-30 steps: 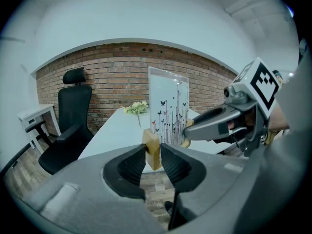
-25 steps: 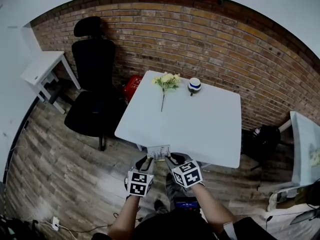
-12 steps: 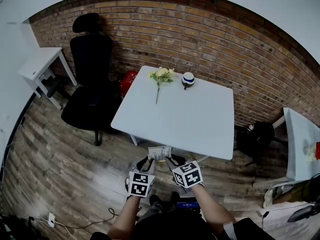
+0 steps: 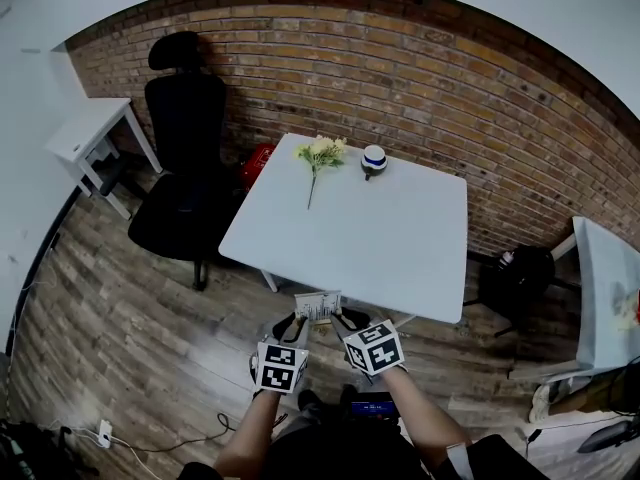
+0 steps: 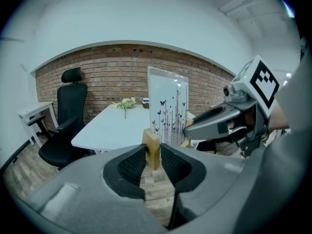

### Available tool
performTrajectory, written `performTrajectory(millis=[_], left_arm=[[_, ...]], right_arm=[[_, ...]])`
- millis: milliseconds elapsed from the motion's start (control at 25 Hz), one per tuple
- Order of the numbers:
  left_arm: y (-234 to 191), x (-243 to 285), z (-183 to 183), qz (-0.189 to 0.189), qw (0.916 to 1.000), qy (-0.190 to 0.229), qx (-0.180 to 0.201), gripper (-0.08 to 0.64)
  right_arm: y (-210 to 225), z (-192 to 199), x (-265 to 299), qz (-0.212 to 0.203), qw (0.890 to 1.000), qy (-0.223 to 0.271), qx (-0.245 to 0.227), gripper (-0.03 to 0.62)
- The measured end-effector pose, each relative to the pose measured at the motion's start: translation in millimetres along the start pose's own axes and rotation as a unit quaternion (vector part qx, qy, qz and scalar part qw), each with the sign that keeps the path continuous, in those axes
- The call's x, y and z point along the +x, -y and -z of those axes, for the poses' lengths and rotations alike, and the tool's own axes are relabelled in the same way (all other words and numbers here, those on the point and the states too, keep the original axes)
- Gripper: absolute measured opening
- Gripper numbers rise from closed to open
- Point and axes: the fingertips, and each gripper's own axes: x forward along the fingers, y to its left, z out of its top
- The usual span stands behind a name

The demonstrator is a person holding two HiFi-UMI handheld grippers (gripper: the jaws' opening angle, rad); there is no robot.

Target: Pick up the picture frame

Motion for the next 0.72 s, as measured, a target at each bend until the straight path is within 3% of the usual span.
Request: performTrajectory(millis=[720], left_arm=[[14,-1,-14,-0.015,0.9999,0.001,0.004,0.106]], right_arm=[[11,-8,-15,-0.015,1.000,0.012,-0.019,0.095]])
